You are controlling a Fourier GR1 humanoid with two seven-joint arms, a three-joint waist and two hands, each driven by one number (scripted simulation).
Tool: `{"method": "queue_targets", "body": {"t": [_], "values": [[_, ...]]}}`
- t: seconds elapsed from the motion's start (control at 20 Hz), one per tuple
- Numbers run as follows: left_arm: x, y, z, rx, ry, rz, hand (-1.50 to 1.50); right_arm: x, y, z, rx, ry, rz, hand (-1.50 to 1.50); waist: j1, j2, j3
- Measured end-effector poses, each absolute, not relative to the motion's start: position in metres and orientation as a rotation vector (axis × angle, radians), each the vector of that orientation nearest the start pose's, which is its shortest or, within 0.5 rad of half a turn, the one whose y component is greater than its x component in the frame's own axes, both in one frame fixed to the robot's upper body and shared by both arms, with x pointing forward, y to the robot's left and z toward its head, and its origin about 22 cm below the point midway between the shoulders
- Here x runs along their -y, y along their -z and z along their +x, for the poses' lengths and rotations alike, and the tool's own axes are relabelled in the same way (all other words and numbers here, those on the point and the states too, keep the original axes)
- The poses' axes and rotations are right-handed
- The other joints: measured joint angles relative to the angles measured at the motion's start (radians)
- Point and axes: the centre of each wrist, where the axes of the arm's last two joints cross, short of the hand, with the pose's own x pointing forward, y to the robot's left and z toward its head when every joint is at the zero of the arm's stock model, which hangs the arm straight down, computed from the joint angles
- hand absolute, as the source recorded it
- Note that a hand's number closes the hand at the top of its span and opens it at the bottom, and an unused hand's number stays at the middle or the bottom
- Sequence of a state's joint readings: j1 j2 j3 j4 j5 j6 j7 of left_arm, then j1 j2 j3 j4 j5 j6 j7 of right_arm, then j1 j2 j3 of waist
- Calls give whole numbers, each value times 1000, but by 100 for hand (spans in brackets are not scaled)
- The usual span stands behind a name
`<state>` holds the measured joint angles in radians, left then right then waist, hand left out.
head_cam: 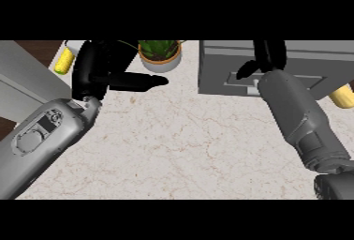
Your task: Pick up the can, place it into the drawer and close the drawer
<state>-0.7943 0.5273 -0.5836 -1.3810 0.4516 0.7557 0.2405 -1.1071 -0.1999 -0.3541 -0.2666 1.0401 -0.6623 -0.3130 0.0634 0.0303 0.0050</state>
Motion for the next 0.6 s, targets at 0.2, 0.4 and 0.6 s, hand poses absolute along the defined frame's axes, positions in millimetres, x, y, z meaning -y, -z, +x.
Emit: {"method": "queue_targets", "body": {"t": [0.2,0.4,0.6], "values": [[-163,-151,350,1713,78,240,-150,195,-82,459,1851,-602,-1012,-150,-5,-1,1],[-170,-145,345,1709,70,250,-150,183,-87,461,1895,-439,-838,-150,-9,-6,2],[-178,-140,344,1706,53,265,-150,177,-94,463,1911,-336,-710,-150,-19,-7,1]]}}
